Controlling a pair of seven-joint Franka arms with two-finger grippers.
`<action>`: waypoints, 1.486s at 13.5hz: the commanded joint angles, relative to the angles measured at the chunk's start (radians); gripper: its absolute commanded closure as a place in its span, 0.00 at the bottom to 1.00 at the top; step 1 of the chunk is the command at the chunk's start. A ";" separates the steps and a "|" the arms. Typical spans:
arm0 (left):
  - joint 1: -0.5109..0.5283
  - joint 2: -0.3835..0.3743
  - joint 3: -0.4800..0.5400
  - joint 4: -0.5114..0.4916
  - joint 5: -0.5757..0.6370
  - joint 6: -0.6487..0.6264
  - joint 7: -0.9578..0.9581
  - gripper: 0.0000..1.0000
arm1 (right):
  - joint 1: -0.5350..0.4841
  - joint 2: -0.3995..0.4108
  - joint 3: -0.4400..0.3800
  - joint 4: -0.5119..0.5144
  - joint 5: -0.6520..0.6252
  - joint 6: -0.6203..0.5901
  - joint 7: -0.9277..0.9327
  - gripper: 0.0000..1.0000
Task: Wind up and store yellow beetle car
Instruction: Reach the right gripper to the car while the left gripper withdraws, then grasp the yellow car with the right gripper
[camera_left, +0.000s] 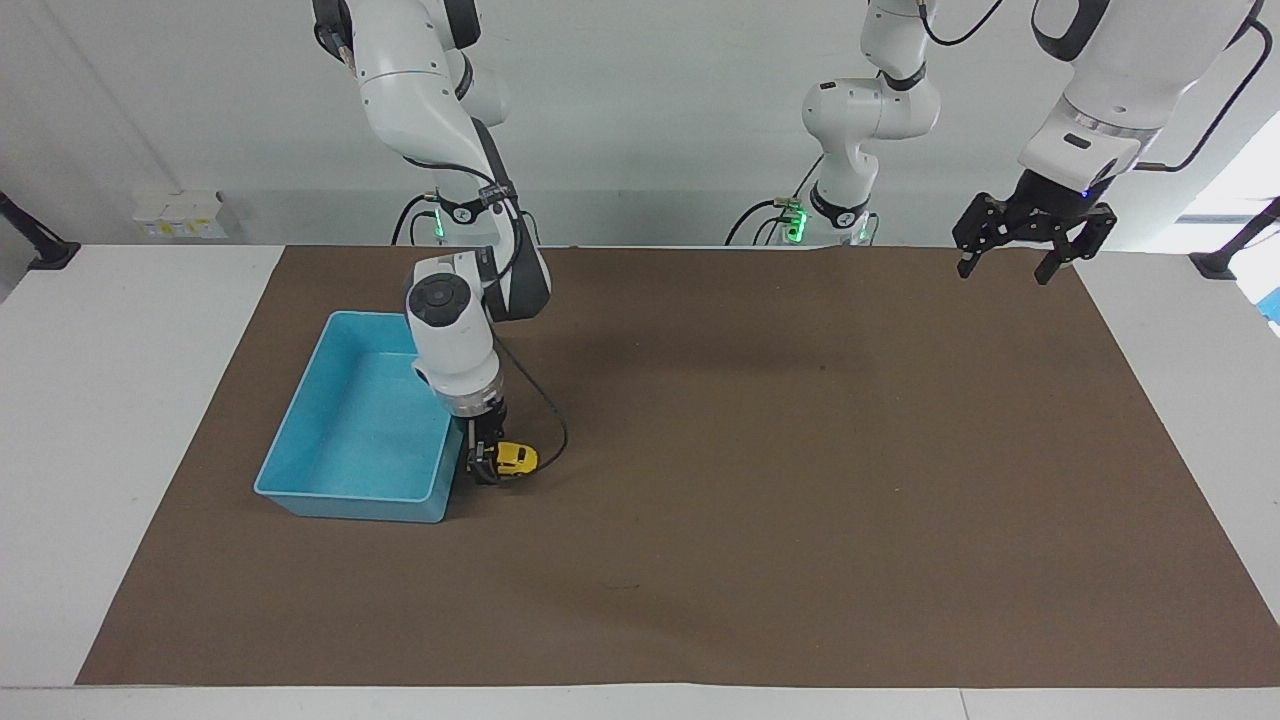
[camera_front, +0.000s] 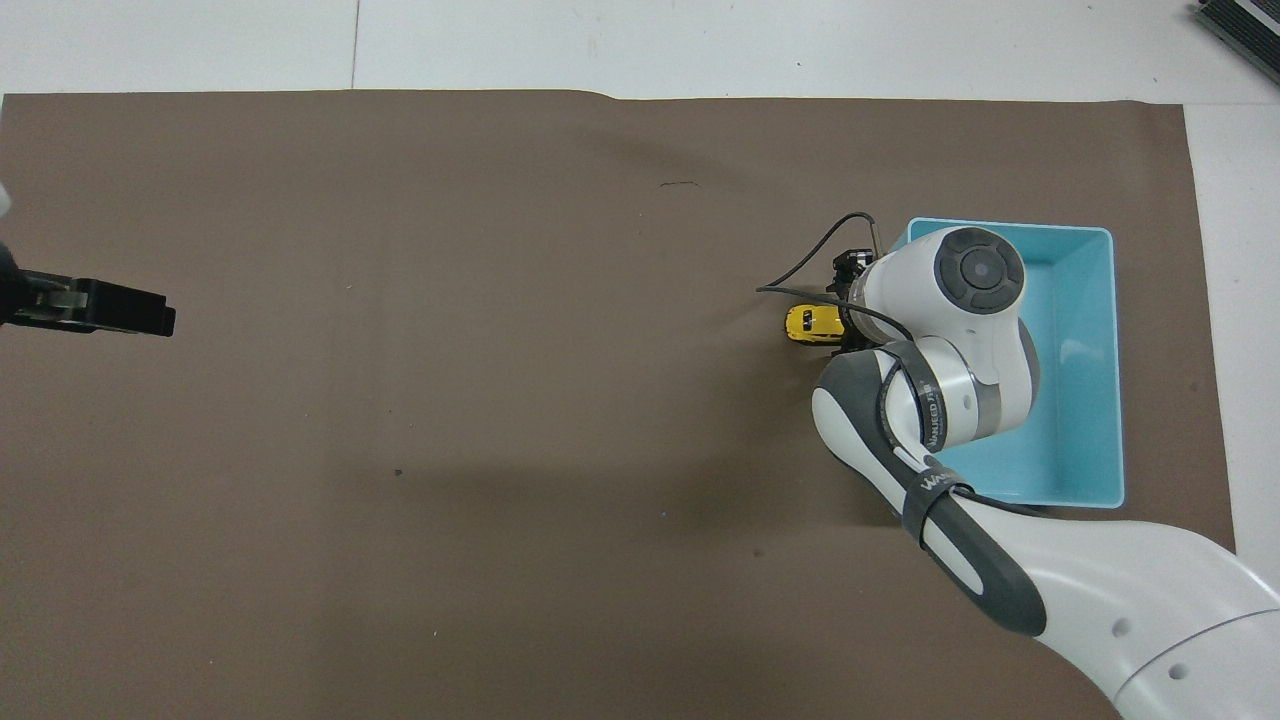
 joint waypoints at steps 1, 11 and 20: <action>0.023 -0.018 -0.011 -0.014 0.010 -0.030 0.004 0.00 | -0.001 -0.006 0.008 -0.022 -0.004 0.029 0.046 0.26; 0.032 -0.024 -0.013 -0.020 0.009 -0.033 -0.001 0.00 | 0.079 -0.050 0.011 0.087 -0.006 -0.147 0.033 1.00; 0.034 -0.024 -0.013 -0.019 0.009 -0.033 -0.001 0.00 | 0.074 -0.227 0.030 0.096 0.054 -0.329 -0.161 1.00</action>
